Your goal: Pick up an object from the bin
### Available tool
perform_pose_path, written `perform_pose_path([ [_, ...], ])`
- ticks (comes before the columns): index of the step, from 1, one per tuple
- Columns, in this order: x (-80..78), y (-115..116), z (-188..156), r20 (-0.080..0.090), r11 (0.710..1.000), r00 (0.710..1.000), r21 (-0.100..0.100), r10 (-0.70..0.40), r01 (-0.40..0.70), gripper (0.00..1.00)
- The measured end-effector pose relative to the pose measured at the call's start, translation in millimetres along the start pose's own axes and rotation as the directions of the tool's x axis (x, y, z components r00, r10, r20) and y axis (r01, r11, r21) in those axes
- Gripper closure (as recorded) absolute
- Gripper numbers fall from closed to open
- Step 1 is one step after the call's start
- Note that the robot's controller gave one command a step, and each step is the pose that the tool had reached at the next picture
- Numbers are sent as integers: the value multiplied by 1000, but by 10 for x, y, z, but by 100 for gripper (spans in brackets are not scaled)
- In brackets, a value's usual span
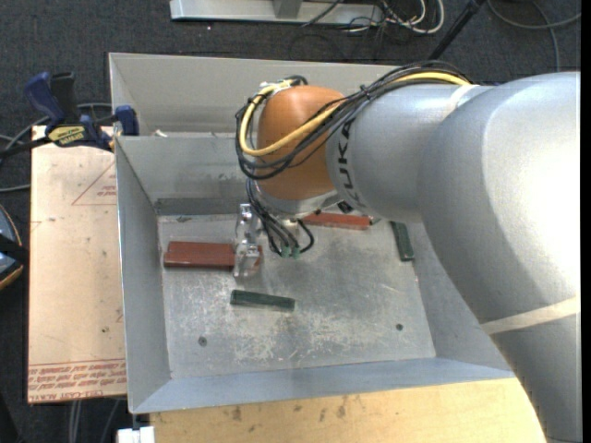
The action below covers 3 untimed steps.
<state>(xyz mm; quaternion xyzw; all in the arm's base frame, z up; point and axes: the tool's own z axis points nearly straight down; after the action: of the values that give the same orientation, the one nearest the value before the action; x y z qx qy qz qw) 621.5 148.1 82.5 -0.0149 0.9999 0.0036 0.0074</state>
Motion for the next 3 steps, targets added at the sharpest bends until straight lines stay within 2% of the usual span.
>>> perform_pose_path([
  [1,111,-27,-340,-14,1000,1000,5,-27,27,100],
  [2,102,52,-931,-16,1000,1000,6,-18,18,100],
  [3,-178,225,-683,-10,969,969,8,247,-247,0],
])
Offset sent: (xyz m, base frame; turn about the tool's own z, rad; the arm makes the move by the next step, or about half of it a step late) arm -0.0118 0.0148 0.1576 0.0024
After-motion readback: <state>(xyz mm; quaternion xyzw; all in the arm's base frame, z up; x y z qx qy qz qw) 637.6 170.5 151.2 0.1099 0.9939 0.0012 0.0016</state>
